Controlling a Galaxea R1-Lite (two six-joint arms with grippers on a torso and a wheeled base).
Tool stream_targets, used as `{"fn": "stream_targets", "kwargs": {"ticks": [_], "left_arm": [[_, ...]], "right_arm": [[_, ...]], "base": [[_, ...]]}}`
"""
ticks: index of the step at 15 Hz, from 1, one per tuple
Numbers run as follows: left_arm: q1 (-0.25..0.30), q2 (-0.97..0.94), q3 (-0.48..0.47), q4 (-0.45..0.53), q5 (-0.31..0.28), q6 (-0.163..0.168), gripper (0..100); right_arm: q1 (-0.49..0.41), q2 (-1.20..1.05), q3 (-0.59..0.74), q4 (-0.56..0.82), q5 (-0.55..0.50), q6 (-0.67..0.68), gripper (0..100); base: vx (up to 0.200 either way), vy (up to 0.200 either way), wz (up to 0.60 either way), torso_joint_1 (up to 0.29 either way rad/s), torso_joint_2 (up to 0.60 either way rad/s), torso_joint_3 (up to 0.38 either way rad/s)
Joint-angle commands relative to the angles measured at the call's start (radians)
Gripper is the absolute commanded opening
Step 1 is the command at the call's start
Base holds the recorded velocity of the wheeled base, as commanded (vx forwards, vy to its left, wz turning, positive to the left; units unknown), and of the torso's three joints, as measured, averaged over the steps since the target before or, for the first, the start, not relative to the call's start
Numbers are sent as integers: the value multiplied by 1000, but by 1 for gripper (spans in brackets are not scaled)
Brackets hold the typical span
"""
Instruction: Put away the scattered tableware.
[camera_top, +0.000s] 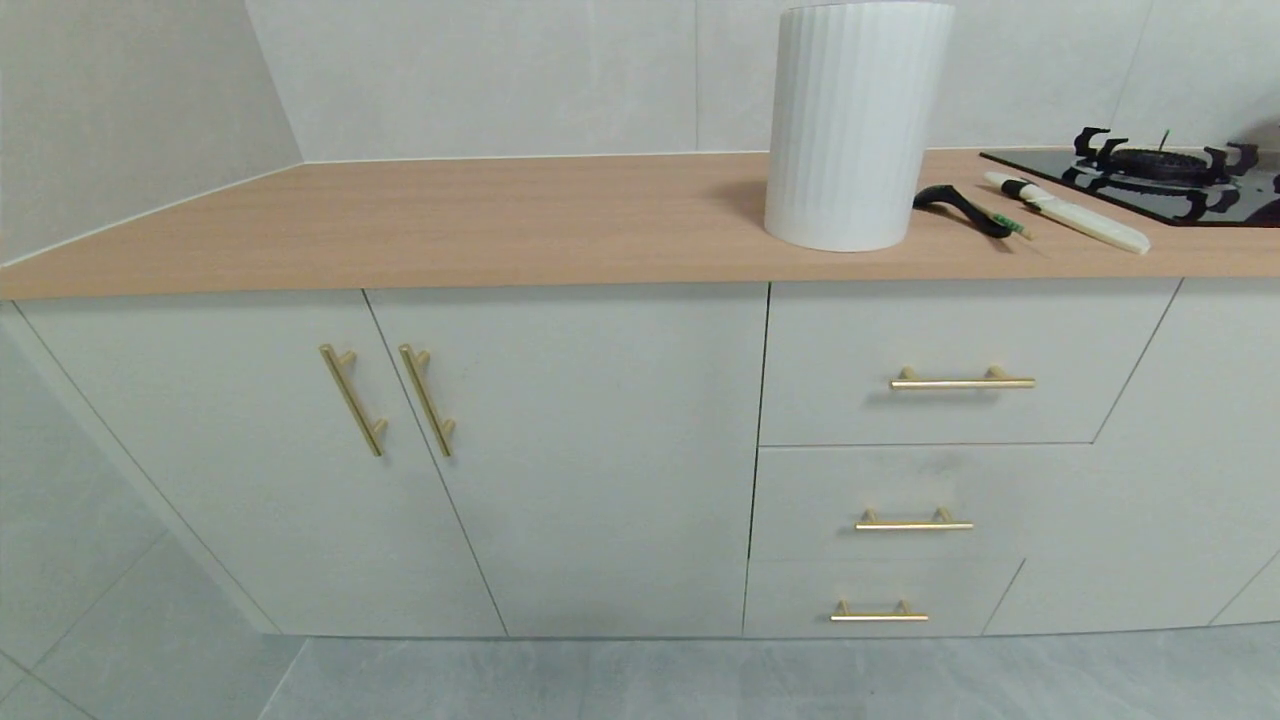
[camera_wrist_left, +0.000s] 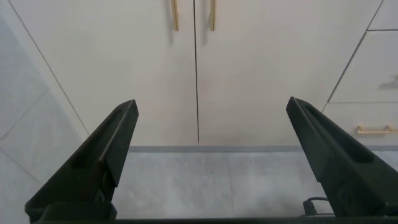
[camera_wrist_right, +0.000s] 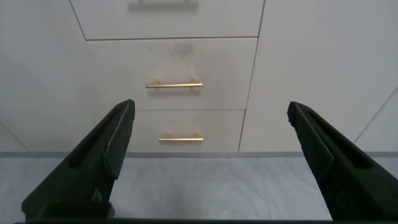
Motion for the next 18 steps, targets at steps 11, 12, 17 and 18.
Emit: {"fn": "stream_targets", "kwargs": {"ticks": [11, 12, 17, 18], "left_arm": [[0, 0, 0, 0, 0, 2, 100], [0, 0, 0, 0, 0, 2, 100], [0, 0, 0, -1, 0, 2, 100], [0, 0, 0, -1, 0, 2, 100]], "right_arm": [[-1, 1, 0, 0, 3, -8, 100], [-1, 1, 0, 0, 3, -10, 100], [24, 106, -179, -5, 91, 1, 100], [27, 187, -185, -3, 115, -1, 100]], "base": [[0, 0, 0, 0, 0, 0], [0, 0, 0, 0, 0, 0], [0, 0, 0, 0, 0, 0], [0, 0, 0, 0, 0, 0]]}}
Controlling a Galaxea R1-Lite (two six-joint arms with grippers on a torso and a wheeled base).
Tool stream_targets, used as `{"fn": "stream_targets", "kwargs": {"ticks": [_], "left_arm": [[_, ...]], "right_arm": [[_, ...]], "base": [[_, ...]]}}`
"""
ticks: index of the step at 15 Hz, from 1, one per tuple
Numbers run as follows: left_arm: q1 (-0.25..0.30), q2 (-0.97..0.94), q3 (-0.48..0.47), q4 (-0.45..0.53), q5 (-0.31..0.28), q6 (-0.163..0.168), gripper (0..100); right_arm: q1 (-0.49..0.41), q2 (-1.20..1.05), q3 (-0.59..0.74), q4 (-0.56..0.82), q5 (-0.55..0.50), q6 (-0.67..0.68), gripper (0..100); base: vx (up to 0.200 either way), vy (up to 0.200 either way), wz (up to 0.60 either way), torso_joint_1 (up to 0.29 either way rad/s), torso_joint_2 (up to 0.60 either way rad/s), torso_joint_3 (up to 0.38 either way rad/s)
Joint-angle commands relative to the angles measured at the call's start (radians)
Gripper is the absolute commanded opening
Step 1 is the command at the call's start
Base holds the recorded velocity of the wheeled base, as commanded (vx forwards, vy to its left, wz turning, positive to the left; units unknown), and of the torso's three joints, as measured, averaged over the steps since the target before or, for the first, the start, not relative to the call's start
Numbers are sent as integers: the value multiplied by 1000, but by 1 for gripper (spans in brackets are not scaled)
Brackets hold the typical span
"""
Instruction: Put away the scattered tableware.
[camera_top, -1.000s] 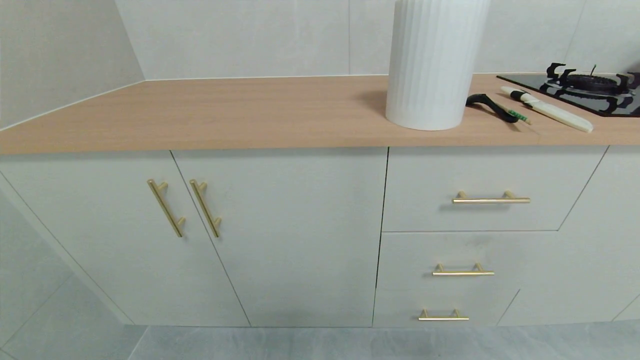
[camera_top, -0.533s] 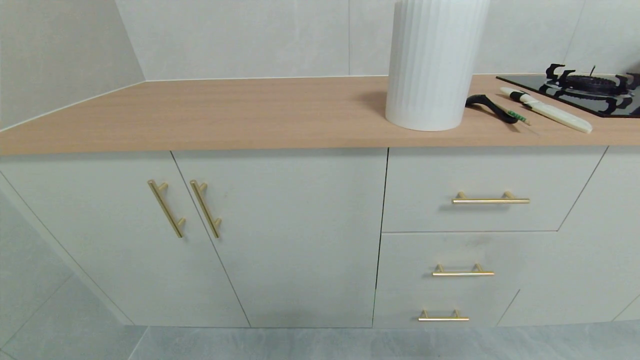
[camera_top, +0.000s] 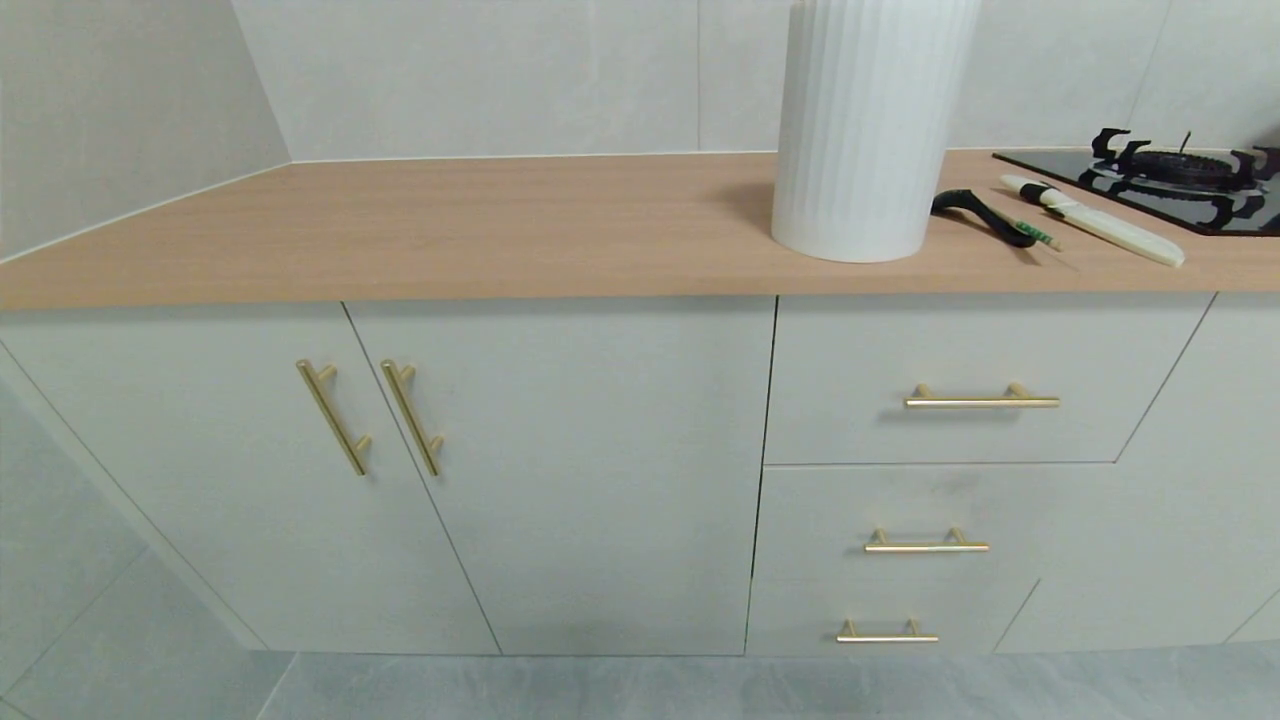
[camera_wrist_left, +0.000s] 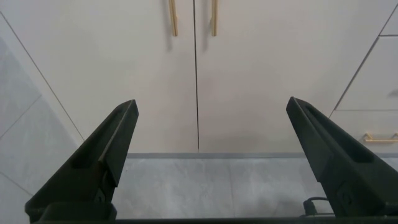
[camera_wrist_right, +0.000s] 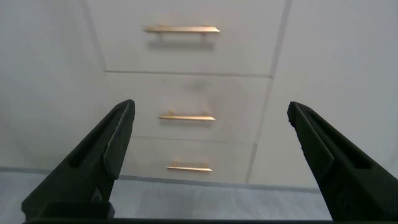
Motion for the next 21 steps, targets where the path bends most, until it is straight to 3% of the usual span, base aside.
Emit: {"fn": "stream_targets", "kwargs": {"ticks": [1, 4, 6, 7, 10, 12, 16, 21], "left_arm": [[1, 0, 0, 1, 0, 0, 100], [1, 0, 0, 1, 0, 0, 100], [1, 0, 0, 1, 0, 0, 100], [1, 0, 0, -1, 0, 0, 100], [1, 0, 0, 1, 0, 0, 100], [1, 0, 0, 1, 0, 0, 100], [1, 0, 0, 1, 0, 0, 100], [1, 0, 0, 1, 0, 0, 100]], "right_arm": [[18, 260, -72, -1, 46, 0, 100], [27, 581, -150, -30, 52, -11, 100], [106, 795, -211, -78, 48, -14, 100], [109, 801, -214, -79, 48, -14, 100], [148, 1102, -300, -186, 46, -10, 100], [148, 1292, -329, -380, 40, -11, 100], [139, 1596, -320, -588, 37, -10, 100], [125, 1915, -292, -978, -122, -6, 100]], "base": [[0, 0, 0, 0, 0, 0], [0, 0, 0, 0, 0, 0], [0, 0, 0, 0, 0, 0], [0, 0, 0, 0, 0, 0], [0, 0, 0, 0, 0, 0], [0, 0, 0, 0, 0, 0], [0, 0, 0, 0, 0, 0], [0, 0, 0, 0, 0, 0]]}}
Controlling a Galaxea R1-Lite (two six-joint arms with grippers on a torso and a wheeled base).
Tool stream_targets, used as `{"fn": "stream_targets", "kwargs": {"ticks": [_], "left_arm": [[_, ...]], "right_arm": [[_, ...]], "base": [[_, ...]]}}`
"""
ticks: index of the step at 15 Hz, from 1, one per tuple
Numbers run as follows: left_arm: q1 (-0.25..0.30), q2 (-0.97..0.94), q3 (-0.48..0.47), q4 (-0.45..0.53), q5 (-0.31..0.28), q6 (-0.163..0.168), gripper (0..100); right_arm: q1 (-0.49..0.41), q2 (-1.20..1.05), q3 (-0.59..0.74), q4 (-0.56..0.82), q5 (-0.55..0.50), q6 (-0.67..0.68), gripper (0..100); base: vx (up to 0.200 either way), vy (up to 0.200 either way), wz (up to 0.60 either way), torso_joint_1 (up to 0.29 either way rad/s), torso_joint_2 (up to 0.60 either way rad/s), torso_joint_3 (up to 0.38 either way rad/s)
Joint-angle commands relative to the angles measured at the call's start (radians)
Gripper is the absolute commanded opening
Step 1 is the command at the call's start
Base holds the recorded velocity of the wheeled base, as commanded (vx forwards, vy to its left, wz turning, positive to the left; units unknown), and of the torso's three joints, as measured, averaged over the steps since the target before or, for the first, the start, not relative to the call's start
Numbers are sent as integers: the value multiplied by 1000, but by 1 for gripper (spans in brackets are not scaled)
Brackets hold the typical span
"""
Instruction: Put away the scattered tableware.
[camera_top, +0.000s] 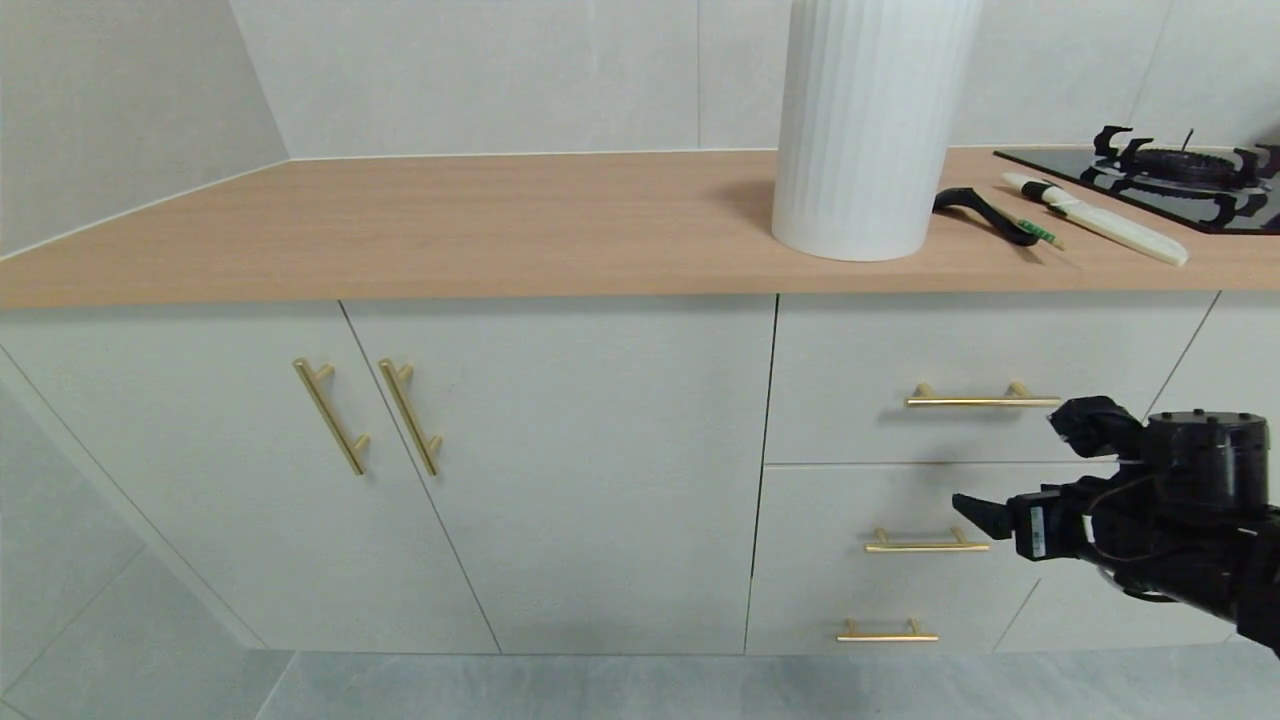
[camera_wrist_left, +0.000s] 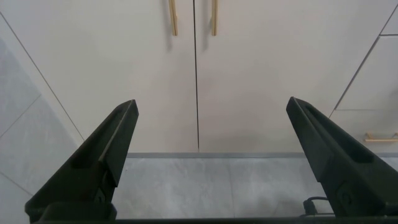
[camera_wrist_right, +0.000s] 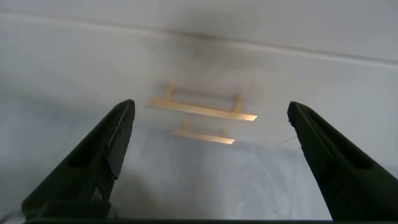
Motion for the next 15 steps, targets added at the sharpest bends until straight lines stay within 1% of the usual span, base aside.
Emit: {"fn": "stream_targets", "kwargs": {"ticks": [1, 4, 5, 10, 11, 15], "left_arm": [[1, 0, 0, -2, 0, 0, 100], [1, 0, 0, 0, 0, 0, 100], [1, 0, 0, 0, 0, 0, 100], [1, 0, 0, 0, 0, 0, 100], [1, 0, 0, 0, 0, 0, 100], [1, 0, 0, 0, 0, 0, 100]], "right_arm": [[-3, 244, 28, -191, -69, 0, 100], [0, 346, 34, -321, -106, 0, 100], [13, 397, 34, -375, -133, 0, 100], [32, 538, 25, -562, -209, -1, 100], [32, 552, 22, -582, -215, -1, 100], [33, 569, 8, -585, -221, -1, 100]], "base": [[0, 0, 0, 0, 0, 0], [0, 0, 0, 0, 0, 0], [0, 0, 0, 0, 0, 0], [0, 0, 0, 0, 0, 0], [0, 0, 0, 0, 0, 0], [0, 0, 0, 0, 0, 0]]}}
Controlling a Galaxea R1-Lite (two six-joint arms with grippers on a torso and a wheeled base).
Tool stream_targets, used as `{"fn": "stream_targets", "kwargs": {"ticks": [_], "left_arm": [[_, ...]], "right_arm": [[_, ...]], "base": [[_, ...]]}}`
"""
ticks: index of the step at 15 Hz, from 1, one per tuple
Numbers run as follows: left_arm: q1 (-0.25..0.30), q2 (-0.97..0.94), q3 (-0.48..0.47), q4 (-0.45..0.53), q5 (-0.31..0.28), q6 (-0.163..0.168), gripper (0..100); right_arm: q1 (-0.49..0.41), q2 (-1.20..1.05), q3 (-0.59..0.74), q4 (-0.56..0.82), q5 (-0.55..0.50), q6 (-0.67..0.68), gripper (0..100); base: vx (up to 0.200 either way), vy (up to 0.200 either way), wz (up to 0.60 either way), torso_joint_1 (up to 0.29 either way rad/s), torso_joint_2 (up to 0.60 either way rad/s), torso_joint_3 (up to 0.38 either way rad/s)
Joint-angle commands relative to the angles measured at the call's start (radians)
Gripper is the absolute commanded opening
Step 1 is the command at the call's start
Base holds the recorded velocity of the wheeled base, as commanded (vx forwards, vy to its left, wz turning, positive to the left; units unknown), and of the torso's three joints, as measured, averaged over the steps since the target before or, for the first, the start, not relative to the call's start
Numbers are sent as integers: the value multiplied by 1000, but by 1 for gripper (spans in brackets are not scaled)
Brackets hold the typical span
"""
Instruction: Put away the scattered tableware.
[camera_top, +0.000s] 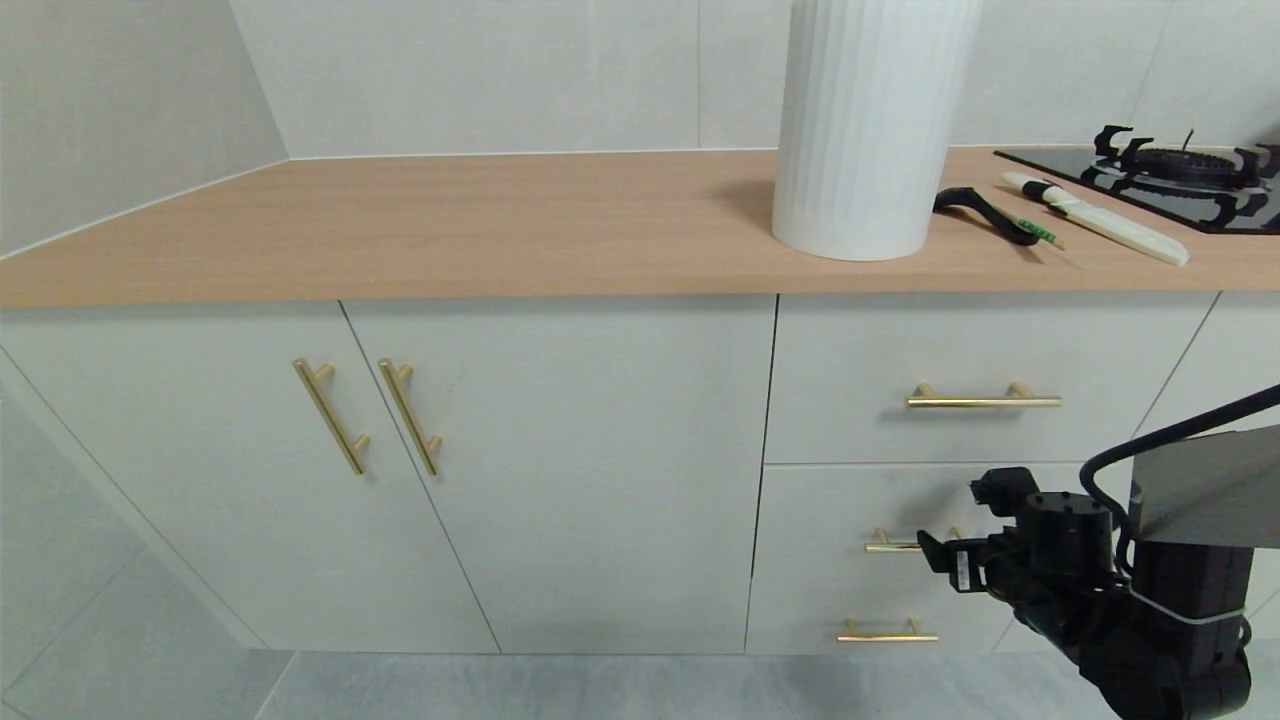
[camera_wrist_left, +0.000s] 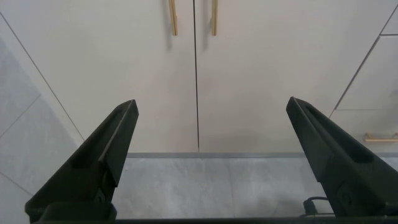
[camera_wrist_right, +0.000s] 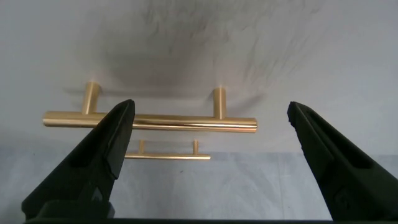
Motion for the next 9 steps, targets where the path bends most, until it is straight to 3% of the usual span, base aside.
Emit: {"fn": "stream_targets", "kwargs": {"ticks": [1, 9], "left_arm": [[0, 0, 0, -1, 0, 0, 100], [0, 0, 0, 0, 0, 0, 100]], "right_arm": [[1, 22, -9, -2, -8, 0, 100], [1, 44, -47, -2, -44, 17, 100]], "base": [[0, 0, 0, 0, 0, 0], [0, 0, 0, 0, 0, 0]]}}
